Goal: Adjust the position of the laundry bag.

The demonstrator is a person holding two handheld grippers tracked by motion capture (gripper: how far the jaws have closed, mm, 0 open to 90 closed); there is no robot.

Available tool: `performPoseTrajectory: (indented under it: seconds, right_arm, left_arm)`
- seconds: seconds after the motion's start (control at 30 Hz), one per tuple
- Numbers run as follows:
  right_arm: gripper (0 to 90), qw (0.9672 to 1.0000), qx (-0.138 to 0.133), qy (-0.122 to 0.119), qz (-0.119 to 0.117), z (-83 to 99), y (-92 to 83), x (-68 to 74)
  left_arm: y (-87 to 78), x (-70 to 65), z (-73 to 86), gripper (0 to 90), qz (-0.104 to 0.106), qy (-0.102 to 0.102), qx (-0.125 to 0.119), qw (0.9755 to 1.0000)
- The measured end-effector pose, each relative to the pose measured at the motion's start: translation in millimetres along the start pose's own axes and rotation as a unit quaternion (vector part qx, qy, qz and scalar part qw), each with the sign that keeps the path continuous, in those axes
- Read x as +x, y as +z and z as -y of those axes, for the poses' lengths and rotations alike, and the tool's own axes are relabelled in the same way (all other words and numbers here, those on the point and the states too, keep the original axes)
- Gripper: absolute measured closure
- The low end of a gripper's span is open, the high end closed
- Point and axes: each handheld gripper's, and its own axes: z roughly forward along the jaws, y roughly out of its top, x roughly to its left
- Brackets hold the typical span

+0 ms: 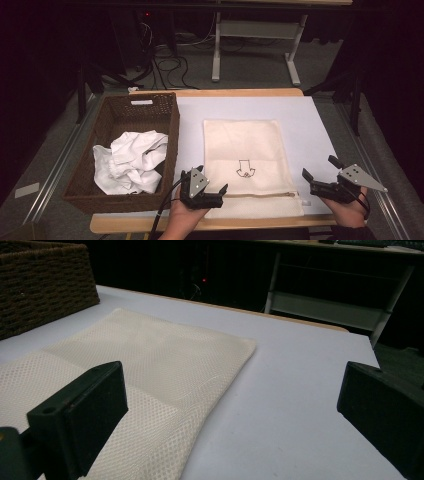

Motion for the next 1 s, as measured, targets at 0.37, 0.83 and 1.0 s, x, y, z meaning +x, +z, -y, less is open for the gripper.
performPoseTrajectory:
  seconds: [0.37,0.83,1.0]
  right_arm:
    - [0.3,1.0000,0.001,-0.003,-0.005,-0.1,0.8,0.0]
    - [4.0,0.9993,0.029,0.004,-0.021,2.5,8.5,2.2]
    - [13.7,0.9948,0.094,0.008,-0.040,8.5,26.2,6.4]
  left_arm:
    - [0.7,0.1,0.5,4.6,0.000,0.001,0.004,1.0000]
    - [8.5,1.8,2.4,6.9,0.008,-0.010,0.070,0.9975]
    - [15.7,1.6,6.2,16.2,0.016,-0.025,0.131,0.9909]
